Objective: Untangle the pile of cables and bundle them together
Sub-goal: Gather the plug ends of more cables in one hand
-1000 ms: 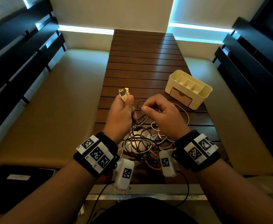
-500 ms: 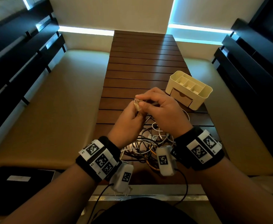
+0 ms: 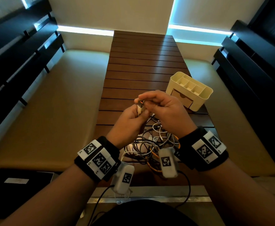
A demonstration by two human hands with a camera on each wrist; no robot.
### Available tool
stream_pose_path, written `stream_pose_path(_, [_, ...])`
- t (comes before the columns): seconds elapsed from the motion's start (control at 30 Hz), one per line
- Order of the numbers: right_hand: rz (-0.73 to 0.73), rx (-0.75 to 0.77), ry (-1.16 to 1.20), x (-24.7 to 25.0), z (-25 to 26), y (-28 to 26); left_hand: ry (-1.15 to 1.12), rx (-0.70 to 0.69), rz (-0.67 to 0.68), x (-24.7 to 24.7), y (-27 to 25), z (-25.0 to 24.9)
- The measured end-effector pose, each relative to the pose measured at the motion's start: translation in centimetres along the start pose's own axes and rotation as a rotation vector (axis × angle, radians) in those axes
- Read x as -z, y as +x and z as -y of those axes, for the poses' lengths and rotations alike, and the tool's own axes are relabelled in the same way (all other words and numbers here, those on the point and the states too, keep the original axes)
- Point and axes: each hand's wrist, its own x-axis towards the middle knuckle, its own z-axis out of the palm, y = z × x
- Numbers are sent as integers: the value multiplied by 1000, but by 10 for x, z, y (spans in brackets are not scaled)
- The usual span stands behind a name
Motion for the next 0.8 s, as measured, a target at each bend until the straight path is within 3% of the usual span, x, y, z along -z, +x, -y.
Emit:
stream_pose_path(0.2, [-106,-28,-25,-1,-3,4,-102,-3,21,2,0,1])
stream_pose_path(0.57, [-220,-95,-99,-2,0,4,-14,-11,-42,6,1,-2])
stream_pose_path(0.8, [-165,-95,-56,1,1,7,24,-50,31,6,5,0])
